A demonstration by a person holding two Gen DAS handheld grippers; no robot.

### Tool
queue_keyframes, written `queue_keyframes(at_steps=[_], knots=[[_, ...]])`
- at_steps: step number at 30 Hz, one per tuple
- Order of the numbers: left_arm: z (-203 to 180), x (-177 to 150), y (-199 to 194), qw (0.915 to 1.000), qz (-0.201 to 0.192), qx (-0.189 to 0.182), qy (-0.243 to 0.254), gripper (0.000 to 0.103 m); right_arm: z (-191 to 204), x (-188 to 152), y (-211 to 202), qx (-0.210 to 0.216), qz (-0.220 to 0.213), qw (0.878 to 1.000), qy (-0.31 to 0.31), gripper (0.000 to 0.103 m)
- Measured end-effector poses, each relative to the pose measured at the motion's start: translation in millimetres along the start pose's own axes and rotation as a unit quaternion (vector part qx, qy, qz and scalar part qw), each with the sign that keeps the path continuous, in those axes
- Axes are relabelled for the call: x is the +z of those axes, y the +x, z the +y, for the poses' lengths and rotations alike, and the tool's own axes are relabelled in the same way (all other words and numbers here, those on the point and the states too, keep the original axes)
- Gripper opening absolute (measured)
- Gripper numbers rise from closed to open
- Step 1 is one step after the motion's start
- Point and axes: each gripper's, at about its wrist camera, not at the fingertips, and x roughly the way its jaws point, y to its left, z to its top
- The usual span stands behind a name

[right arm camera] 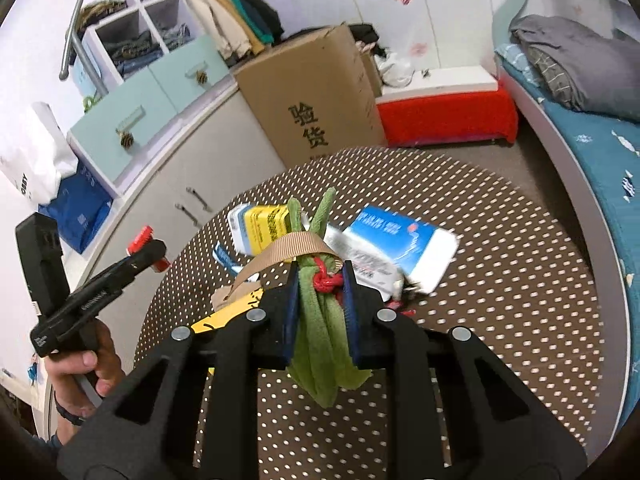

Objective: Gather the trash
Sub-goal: 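Carry the pouch and red tube to the trash bin and release both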

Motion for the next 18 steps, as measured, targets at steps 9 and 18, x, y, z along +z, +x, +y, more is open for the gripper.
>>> queue_keyframes(at_steps=[9, 18], knots=[[-92, 34, -3, 0.9965, -0.026, -0.056, 0.056, 0.028, -38, 9, -73, -0.017, -0.071, 0.997, 0.016, 0.02], [-207, 48, 24, 0.984, -0.015, -0.14, 0.108, 0.028, -109, 8, -149, -0.082, -0.14, 0.985, 0.058, 0.02]])
